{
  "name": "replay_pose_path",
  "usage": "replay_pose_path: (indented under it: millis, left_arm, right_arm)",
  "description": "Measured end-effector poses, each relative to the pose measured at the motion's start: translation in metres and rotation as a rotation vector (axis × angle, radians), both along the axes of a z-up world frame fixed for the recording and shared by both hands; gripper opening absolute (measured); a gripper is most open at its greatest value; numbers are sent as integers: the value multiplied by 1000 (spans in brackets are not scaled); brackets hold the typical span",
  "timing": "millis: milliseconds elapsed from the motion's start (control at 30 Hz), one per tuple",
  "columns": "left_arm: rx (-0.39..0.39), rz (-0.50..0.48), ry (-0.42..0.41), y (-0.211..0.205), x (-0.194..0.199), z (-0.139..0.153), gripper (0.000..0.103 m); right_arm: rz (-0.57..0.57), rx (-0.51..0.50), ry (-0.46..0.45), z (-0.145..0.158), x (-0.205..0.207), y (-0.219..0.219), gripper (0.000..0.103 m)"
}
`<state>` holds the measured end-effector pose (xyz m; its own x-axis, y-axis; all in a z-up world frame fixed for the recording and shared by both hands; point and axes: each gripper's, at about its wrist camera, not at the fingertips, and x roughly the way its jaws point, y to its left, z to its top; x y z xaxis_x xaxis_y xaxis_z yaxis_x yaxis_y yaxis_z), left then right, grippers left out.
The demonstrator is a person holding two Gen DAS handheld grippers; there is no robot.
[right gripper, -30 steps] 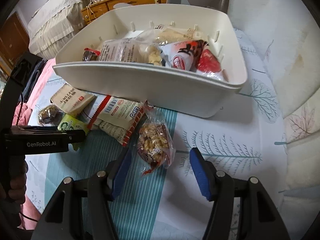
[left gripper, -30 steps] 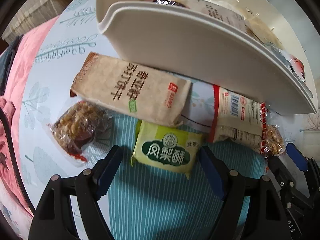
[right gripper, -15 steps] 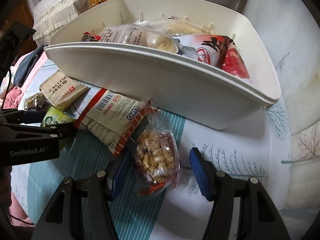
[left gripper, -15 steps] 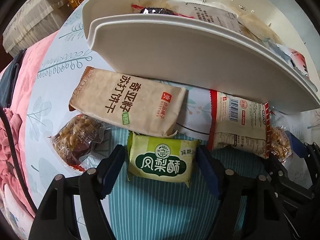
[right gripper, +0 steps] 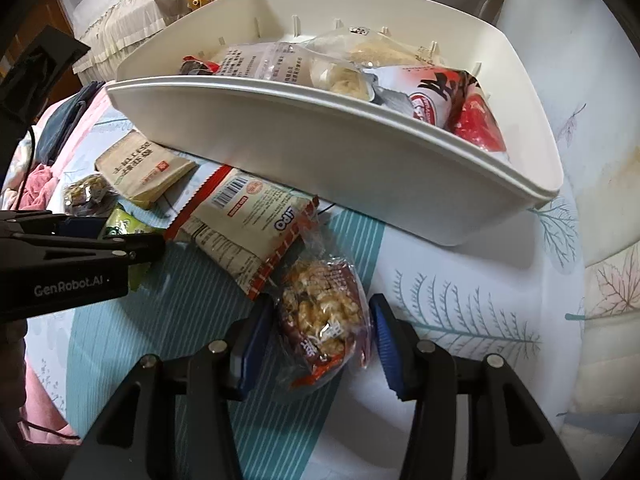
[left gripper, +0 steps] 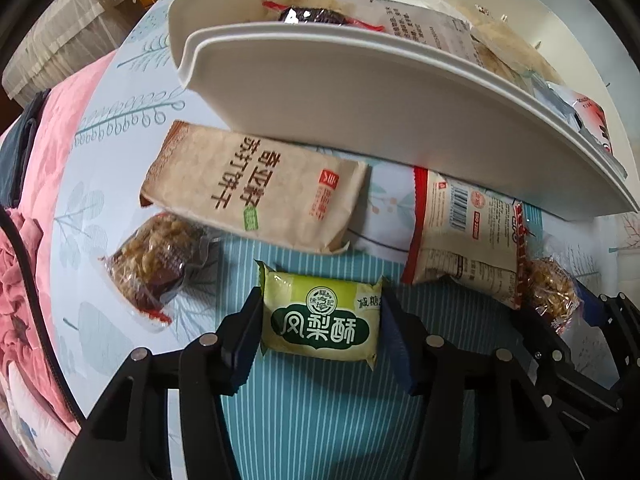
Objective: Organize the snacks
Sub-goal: 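Grasp the green pastry packet with the left tool while the right tool grasps the nut bag, then lower both packets into the tray while both tools open to release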
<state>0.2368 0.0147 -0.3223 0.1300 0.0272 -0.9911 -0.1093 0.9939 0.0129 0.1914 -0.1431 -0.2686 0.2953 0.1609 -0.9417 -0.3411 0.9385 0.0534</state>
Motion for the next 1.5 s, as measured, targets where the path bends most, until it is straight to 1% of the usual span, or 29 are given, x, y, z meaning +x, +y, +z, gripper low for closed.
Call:
replay_pose_path:
  millis: [133,300,433,667,900,1000,1133,1333,1500]
  left_arm:
    - [-10,11,2,2,-6,9,53]
    - [-31,8,-1,7,-9,31,53]
    - [-68,14,-15,16,-3,55,53]
    - [-95,26,-64,35,10,99,54]
    - [-89,54,-113,42,32,140,54]
    - [-87,55,-144,39,44,158,55]
    - [-76,35,-215,32,61,176,55]
    - [-75,17,-295,19,85,191,55]
    - [-84,-17,-317,9,94,195,55]
  right_arm:
    - [35,14,0,12,-1,2,48]
    - [75,82,1,34,-1,4,48]
    - [112,142,-21,59,3,10,48]
    - [204,235,-104,104,7,28,48]
    - [252,268,-182,133,23,40,48]
    - [258,260,-222,144,28,39,48]
    - [251,242,-283,152,36,34,48]
    - [173,226,-371,154,49,19,48]
    - [105,233,-417,154,54,7,48]
